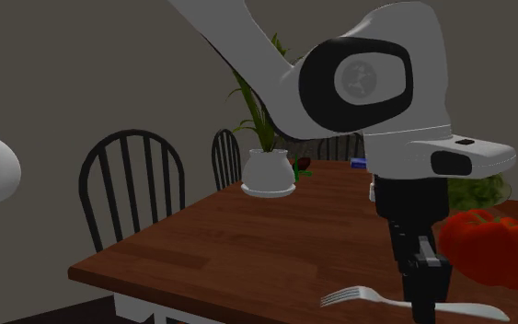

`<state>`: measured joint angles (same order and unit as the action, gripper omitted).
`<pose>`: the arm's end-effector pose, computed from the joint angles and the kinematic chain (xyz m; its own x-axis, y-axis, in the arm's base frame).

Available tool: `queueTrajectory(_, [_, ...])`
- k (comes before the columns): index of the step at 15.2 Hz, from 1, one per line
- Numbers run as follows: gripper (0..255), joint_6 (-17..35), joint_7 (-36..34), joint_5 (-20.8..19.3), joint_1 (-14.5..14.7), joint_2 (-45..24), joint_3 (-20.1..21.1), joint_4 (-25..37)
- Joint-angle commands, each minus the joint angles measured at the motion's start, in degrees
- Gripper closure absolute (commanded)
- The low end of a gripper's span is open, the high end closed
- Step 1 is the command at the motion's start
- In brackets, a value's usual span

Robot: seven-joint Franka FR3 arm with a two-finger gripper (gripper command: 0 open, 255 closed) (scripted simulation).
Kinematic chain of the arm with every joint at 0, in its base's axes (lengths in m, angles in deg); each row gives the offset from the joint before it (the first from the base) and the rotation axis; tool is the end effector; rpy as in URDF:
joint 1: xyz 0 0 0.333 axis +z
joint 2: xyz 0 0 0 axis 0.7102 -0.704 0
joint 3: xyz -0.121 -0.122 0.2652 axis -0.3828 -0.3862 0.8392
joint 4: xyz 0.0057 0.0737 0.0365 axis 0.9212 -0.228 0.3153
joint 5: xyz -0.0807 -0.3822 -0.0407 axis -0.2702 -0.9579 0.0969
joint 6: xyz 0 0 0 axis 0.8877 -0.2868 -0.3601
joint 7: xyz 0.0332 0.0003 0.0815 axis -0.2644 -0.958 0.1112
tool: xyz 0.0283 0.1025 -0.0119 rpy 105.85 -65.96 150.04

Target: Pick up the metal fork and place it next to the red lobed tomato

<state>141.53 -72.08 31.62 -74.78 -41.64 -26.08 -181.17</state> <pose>0.5299 -0.1957 0.3339 0.7352 -0.6623 0.1444 -0.6706 -0.7418 0.0118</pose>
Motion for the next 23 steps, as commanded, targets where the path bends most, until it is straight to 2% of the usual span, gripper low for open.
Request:
queueTrajectory(1, [255, 1.29, -0.45, -0.48, 0.10, -1.01, -0.09, -0.26])
queueTrajectory(9, [255, 1.51, -0.52, -0.55, 0.12, -1.18, -0.11, -0.32])
queueTrajectory(10, [0, 1.51, -0.52, -0.55, 0.12, -1.18, -0.11, -0.32])
queueTrajectory(15, [0, 1.51, -0.53, -0.55, 0.12, -1.18, -0.11, -0.32])
queueTrajectory(19, [0, -4.79, 0.90, 1.53, 0.02, 4.23, 0.49, 0.70])
queueTrajectory(23, [0, -4.79, 0.90, 1.53, 0.03, 4.23, 0.47, 0.70])
